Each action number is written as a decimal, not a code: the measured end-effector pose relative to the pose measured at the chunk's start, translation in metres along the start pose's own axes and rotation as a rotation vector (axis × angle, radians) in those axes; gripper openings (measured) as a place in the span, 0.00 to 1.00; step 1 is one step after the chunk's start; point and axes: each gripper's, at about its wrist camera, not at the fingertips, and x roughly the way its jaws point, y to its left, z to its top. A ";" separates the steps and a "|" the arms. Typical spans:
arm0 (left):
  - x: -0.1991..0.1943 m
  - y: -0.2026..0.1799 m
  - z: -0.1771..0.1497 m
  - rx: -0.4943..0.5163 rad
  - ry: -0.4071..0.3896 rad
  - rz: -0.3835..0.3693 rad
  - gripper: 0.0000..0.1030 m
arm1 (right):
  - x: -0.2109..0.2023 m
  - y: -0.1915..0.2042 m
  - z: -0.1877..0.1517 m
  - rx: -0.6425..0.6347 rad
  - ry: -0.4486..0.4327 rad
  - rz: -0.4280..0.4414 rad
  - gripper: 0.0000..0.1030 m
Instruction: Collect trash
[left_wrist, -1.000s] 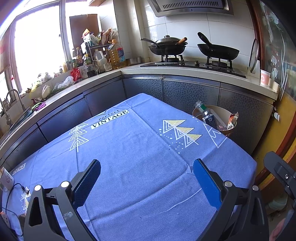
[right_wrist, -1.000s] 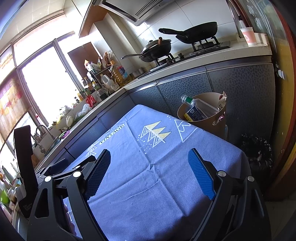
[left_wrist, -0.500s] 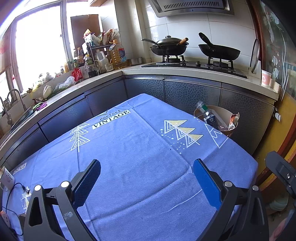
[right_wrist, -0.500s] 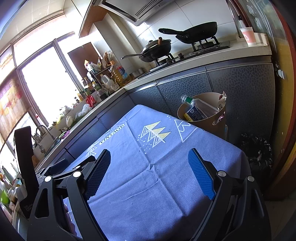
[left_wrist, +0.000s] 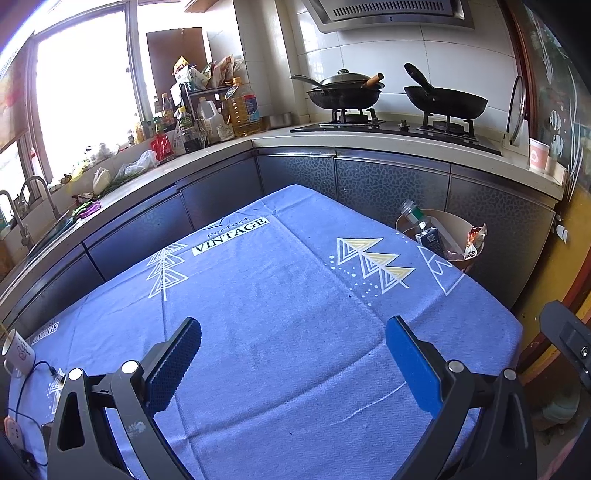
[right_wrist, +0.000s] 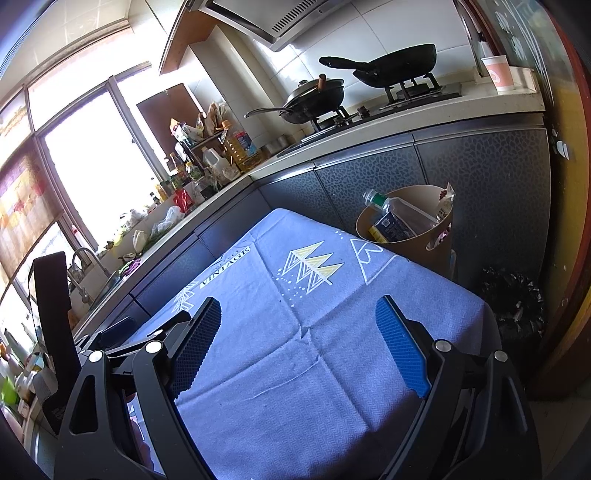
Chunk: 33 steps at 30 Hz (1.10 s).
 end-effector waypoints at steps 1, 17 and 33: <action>0.000 0.000 0.000 0.000 -0.002 0.003 0.96 | 0.000 0.000 0.000 0.000 -0.001 0.000 0.82; -0.005 -0.001 0.000 0.008 -0.022 0.017 0.96 | 0.003 0.005 0.003 -0.007 0.005 0.004 0.82; -0.001 -0.001 0.000 -0.002 0.000 0.019 0.97 | 0.010 0.002 0.006 -0.007 0.022 0.015 0.82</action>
